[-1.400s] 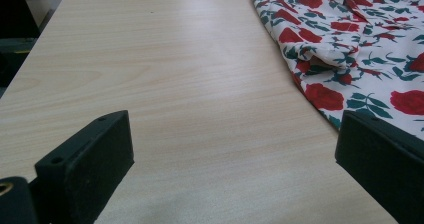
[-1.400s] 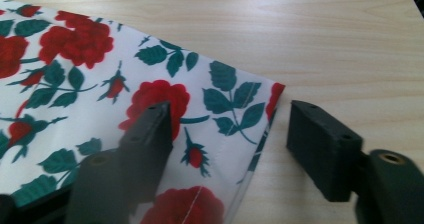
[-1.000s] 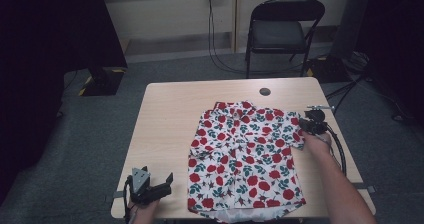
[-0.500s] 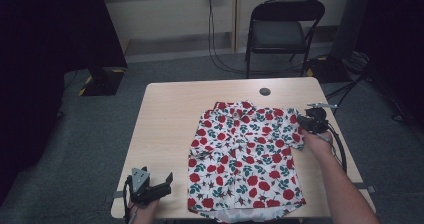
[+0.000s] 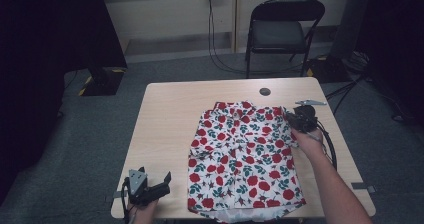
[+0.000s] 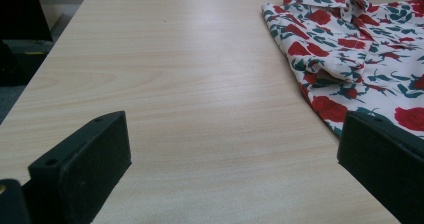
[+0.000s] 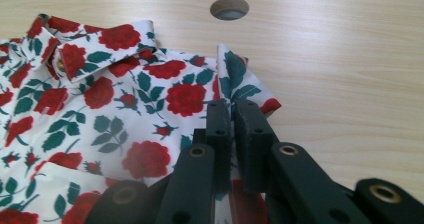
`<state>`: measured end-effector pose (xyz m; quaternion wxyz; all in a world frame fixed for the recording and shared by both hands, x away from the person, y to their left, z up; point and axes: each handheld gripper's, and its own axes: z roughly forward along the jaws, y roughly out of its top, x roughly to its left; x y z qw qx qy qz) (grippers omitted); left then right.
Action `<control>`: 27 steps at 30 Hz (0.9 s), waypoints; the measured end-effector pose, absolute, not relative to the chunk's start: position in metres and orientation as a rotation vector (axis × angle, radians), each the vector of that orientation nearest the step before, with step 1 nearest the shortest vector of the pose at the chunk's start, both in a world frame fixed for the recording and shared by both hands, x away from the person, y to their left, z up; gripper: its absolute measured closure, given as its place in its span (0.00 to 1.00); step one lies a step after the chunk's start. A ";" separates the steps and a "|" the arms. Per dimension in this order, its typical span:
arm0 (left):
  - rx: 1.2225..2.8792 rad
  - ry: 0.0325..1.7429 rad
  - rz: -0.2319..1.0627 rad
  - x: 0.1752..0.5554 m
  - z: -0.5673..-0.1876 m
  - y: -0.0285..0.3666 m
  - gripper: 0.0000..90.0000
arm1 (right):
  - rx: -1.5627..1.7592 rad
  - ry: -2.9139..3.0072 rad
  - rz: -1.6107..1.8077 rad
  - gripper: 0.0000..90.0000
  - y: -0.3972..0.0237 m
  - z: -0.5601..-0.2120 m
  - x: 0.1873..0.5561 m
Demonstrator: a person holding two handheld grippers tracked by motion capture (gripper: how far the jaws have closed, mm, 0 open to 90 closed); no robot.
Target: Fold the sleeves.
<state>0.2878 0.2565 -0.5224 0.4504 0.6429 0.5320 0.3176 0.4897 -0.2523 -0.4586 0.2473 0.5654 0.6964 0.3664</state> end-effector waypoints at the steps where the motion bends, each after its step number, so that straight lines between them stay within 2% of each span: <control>1: 1.590 1.314 0.786 0.288 -0.522 0.256 0.00 | 1.535 1.902 1.011 0.95 -0.248 -0.458 0.489; 14: 1.593 1.323 0.794 0.288 -0.522 0.255 0.00 | 1.523 1.944 1.082 0.95 -0.215 -0.465 0.490; 27: 1.590 1.327 0.793 0.288 -0.522 0.256 0.00 | 1.584 1.964 1.011 0.95 -0.190 -0.477 0.495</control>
